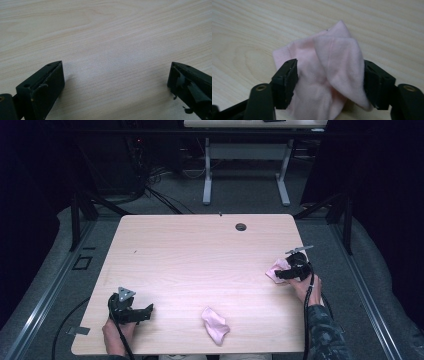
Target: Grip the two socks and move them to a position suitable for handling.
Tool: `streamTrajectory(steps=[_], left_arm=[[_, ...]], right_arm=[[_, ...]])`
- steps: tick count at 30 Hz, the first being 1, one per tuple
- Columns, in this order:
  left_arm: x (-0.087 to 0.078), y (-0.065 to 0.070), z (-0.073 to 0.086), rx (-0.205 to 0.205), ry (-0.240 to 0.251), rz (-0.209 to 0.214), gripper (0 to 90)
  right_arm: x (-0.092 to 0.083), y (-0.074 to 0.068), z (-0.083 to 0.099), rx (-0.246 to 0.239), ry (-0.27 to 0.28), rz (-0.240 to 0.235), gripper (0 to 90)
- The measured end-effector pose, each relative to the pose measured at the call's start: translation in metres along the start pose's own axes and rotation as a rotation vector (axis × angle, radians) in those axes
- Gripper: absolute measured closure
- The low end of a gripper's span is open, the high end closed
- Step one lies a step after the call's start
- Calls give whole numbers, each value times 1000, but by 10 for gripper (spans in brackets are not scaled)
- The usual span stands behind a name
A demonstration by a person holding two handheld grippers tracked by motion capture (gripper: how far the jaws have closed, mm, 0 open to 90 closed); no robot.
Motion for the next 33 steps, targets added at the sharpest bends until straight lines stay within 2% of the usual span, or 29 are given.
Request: streamTrajectory(steps=[2,4,7,11,15,17,22,24,26,30,33], left_arm=[[0,0,0,0,0,0,9],[0,0,0,0,0,0,9],[0,0,0,2,0,0,10],[0,0,0,2,0,0,9],[0,0,0,2,0,0,9],[0,0,0,2,0,0,10],[0,0,0,0,0,0,10],[0,0,0,-3,2,1,9],[0,0,0,-4,3,1,10],[0,0,0,-4,2,0,9],[0,0,0,-4,3,0,10]], right_arm=[[4,1,2,1,-8,24,396],[3,1,2,4,-1,38,494],[2,0,3,-7,7,42,630],[1,-1,4,-2,26,51,751],[-4,-4,2,4,48,40,792],[-12,-13,0,-2,74,10,792],[-36,-54,-14,-69,136,-78,790],[-44,-78,-22,-102,155,-123,787],[-47,-100,-28,-148,149,-157,786],[-42,-144,-36,-215,136,-223,781],[-25,-177,-40,-273,110,-252,776]])
Point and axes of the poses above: each handheld gripper's, and its own axes: x roughly forward along the jaws, z roughly out of its underside, y roughly to its right, the point moved 8 cm from there along x, roughly forward along the jaws, and after that the axes turned 8 degrees about -y, right-handed, at the moved point
